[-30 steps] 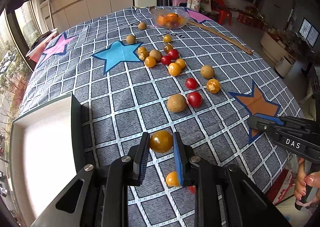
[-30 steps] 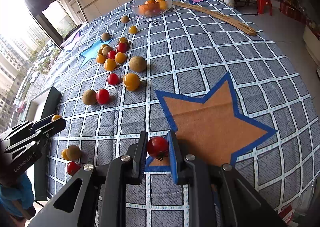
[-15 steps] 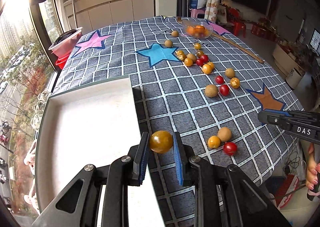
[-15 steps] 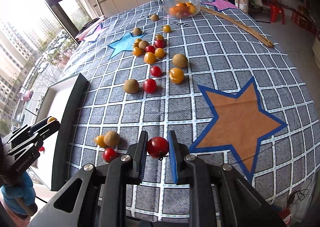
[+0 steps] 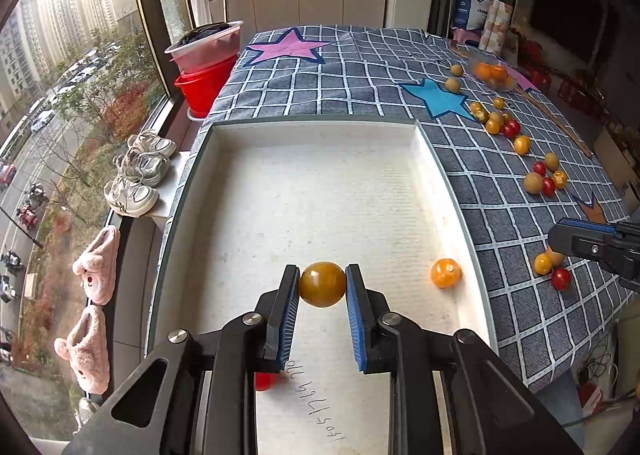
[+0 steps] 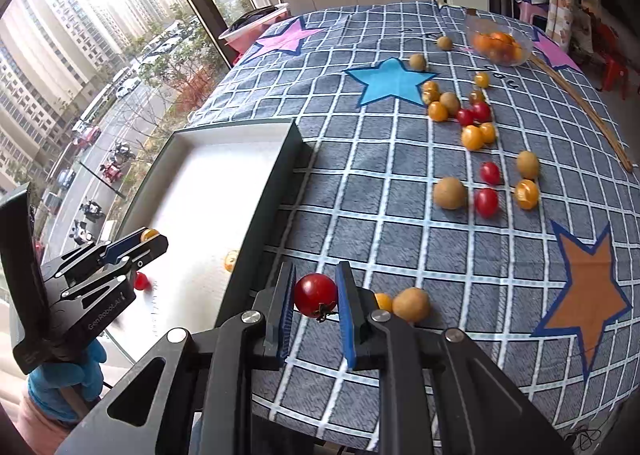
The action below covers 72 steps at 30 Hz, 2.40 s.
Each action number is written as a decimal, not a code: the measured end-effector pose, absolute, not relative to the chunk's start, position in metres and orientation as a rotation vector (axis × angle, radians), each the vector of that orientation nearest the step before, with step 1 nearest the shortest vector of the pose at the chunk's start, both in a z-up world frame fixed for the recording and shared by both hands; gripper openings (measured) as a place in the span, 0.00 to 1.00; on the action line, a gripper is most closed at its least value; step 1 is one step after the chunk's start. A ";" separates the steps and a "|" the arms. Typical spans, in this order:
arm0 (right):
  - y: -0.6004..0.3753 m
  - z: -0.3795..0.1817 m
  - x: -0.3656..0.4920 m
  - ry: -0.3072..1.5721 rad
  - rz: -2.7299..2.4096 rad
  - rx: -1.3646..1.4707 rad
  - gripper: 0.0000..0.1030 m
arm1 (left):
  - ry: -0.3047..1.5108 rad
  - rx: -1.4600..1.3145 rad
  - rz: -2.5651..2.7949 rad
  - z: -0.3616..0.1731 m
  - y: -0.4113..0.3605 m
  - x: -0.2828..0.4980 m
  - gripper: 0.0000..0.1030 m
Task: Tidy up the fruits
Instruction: 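Carry both held tomatoes over the white tray with both tools, then open both tools to drop the tomatoes into the white tray, then grasp a tan round fruit with the left tool while the right tool grasps a yellow tomato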
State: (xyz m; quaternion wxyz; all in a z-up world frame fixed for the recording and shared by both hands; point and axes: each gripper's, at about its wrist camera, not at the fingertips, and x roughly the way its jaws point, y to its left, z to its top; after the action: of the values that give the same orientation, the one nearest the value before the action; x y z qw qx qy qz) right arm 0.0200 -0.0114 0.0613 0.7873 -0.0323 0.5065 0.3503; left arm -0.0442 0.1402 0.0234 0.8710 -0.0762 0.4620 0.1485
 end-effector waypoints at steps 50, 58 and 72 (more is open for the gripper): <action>0.011 0.054 0.038 1.110 0.723 -0.092 0.77 | 0.964 -0.132 0.345 0.037 0.132 -0.040 0.88; -0.082 0.038 0.068 1.123 0.542 -0.032 0.77 | 0.961 -0.042 0.239 0.050 0.067 -0.006 0.88; -0.156 0.016 0.107 1.075 0.383 -0.034 0.77 | 1.032 0.096 0.133 0.028 -0.023 0.075 0.88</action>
State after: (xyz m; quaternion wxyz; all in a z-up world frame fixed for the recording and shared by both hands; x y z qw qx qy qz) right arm 0.1074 -0.1558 0.0164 0.8414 -0.0161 0.5089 0.1811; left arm 0.0752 -0.0233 0.0280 0.8665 0.0457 0.4930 0.0636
